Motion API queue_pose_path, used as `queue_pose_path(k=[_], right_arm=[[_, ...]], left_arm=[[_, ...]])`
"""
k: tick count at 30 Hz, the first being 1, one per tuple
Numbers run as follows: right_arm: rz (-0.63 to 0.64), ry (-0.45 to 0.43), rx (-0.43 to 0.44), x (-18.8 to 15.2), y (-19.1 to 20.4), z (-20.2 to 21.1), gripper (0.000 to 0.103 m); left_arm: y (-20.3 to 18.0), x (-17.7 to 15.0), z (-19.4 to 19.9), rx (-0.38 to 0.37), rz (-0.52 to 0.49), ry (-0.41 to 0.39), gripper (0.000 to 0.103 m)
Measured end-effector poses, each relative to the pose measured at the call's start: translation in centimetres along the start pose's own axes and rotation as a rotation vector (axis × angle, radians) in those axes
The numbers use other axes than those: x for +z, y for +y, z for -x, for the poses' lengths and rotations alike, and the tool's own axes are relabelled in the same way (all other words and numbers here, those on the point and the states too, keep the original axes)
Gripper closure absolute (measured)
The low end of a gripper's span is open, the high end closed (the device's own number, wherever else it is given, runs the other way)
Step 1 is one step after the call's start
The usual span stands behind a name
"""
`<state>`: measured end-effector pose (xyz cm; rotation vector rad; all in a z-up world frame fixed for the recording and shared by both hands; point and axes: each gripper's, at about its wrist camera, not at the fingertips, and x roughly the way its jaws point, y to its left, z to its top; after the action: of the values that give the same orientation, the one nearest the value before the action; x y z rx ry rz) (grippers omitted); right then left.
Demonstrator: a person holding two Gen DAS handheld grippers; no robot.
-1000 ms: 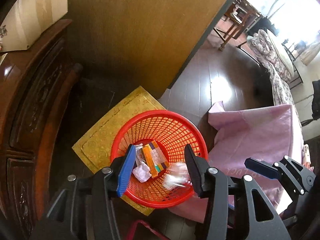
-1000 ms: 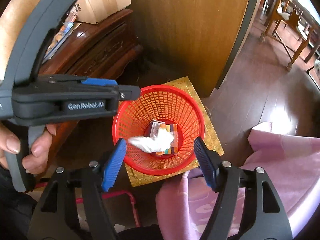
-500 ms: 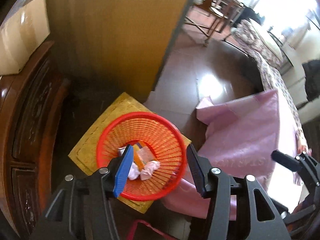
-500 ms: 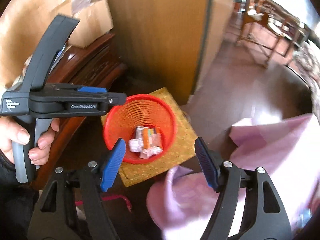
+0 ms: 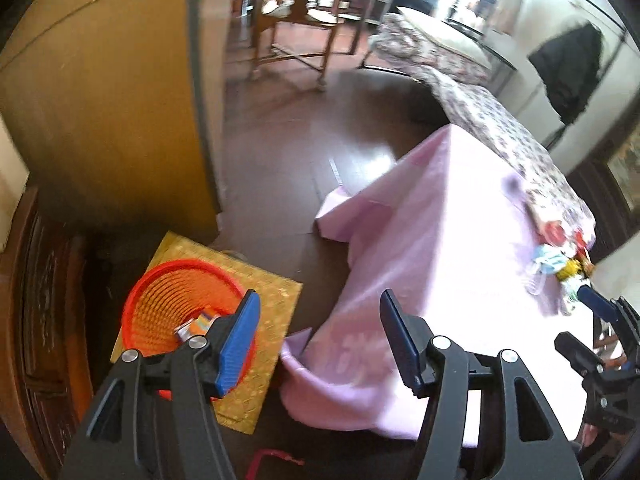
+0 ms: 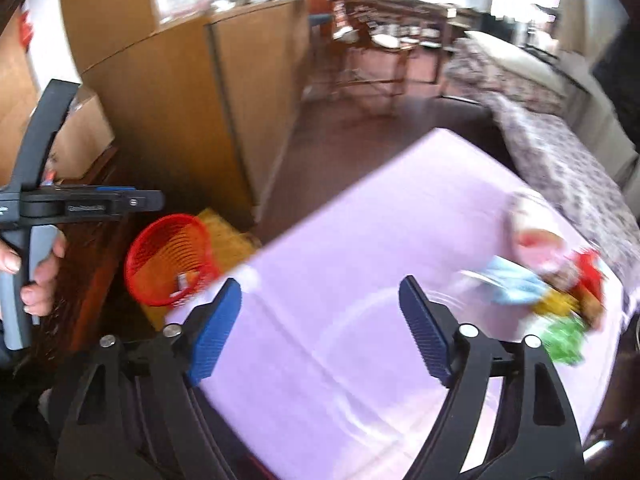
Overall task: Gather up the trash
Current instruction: 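Move both open tools back over the table of trash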
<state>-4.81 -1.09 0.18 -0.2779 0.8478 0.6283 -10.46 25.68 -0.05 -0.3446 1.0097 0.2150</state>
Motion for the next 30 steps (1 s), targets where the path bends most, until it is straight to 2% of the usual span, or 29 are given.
queue_pose_path(k=[4, 11, 16, 20, 25, 30], right_arm=[[-0.075, -0.032, -0.044, -1.8, -4.3, 1.6, 0.02], [-0.196, -0.083, -0.098, -4.4, -10.7, 3.2, 0.018], [-0.35, -0.122, -0.105, -6.3, -15.2, 3.2, 0.017], [-0.422, -0.126, -0.123, -7.3, -17.1, 2.8, 0.017], [-0.449, -0.136, -0.187, -8.4, -19.3, 3.3, 0.015], [-0.53, -0.108, -0.232, -9.7, -22.1, 3.1, 0.014]], left_arm=[[-4.4, 0.3, -0.2, -0.011, -0.073, 0.0, 0.038], [-11.8, 0.2, -1.3, -0.052, -0.203, 0.003, 0.037], [-16.2, 0.2, -3.3, -0.067, -0.272, 0.026, 0.037], [-19.9, -0.1, -5.6, -0.075, -0.327, 0.055, 0.037], [-22.9, -0.5, -8.1, -0.082, -0.385, 0.089, 0.037], [-25.9, -0.6, -10.5, -0.078, -0.455, 0.11, 0.037]])
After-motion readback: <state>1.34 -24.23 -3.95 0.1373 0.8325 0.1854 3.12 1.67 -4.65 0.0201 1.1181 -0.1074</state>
